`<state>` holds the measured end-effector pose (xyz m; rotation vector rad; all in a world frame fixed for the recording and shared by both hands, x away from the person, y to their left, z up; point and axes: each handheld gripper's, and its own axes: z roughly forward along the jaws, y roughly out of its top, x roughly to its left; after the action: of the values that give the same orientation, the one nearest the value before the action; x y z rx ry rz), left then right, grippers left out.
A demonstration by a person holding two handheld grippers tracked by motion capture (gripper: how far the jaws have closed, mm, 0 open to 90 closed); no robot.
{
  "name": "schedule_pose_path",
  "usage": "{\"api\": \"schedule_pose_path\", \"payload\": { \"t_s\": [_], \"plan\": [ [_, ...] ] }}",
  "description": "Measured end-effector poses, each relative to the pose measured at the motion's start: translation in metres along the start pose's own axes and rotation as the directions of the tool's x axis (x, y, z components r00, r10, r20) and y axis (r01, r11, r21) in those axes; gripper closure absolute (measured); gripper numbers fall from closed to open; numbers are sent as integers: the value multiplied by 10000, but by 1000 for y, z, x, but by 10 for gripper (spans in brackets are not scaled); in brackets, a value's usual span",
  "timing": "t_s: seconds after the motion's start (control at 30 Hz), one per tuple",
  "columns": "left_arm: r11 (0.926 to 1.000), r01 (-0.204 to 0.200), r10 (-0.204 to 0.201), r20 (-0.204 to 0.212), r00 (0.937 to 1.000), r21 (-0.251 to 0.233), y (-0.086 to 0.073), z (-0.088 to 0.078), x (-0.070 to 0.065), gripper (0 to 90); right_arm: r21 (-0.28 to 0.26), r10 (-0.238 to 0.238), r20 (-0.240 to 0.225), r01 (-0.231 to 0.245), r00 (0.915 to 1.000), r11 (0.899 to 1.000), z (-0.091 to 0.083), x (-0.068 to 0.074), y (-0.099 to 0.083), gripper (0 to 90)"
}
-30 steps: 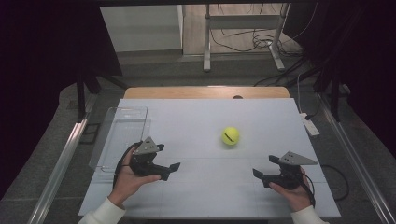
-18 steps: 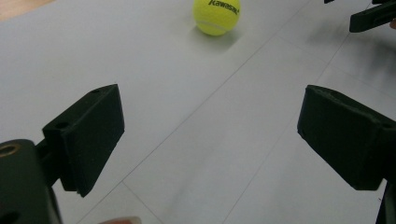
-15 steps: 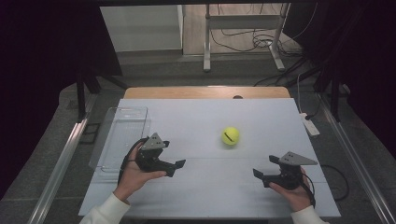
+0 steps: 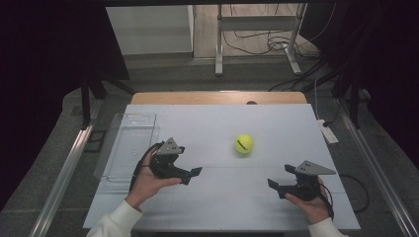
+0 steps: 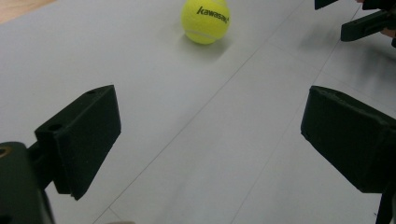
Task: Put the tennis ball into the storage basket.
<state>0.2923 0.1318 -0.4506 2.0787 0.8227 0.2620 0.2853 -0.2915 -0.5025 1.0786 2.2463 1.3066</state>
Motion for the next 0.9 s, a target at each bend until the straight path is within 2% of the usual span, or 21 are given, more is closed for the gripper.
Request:
{"api": "schedule_pose_path", "payload": {
  "t_s": [0.73,0.9],
  "plan": [
    [9989,-343,338,162,9993,328,9,15,-2,42,-2,-16,54,16,10000,10000,-1,-1,-1,107],
    [9987,-314,306,192,9993,397,10,21,-1,42,39,9,92,-9,10000,10000,-1,-2,-1,107]
  ]
}}
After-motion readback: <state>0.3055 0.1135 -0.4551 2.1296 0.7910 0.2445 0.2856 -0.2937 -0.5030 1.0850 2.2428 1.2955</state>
